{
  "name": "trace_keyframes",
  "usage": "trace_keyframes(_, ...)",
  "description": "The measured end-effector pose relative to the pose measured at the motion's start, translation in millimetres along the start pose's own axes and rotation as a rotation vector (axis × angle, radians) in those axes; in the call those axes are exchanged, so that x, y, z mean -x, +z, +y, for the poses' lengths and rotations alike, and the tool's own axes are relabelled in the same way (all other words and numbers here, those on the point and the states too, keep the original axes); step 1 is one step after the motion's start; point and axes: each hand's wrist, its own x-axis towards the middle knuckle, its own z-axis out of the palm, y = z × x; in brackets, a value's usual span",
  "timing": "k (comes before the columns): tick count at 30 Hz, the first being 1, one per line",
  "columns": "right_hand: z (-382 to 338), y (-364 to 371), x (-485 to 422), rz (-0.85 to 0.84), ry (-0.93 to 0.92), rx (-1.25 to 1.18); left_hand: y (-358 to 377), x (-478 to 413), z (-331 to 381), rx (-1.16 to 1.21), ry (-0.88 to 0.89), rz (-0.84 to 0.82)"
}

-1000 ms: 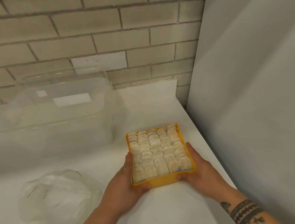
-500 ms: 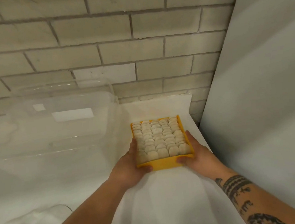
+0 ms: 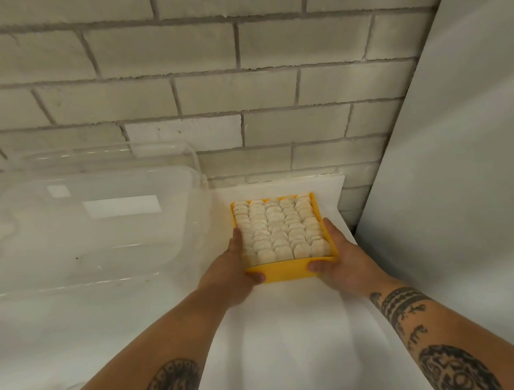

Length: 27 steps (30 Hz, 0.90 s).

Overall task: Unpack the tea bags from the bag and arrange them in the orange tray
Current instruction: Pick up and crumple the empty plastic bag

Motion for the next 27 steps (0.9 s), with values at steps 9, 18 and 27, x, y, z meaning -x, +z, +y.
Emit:
trace_keyframes(9, -0.6, 21.7, 23.3, 0.180, 0.102, -0.268, 20.4, 39.0, 7.5, 0.263, -0.062, 0.156)
trace_keyframes(18, -18.0, 88.7, 130.5, 0.375, 0.184, -0.232, 14.9, 131.0, -12.1, 0.079, 0.087, -0.070)
trace_keyframes(27, -114.5, 179.1, 221.4, 0.087, 0.131, -0.284, -131.7, 240.5, -103.0, 0.174, 0.061, 0.226)
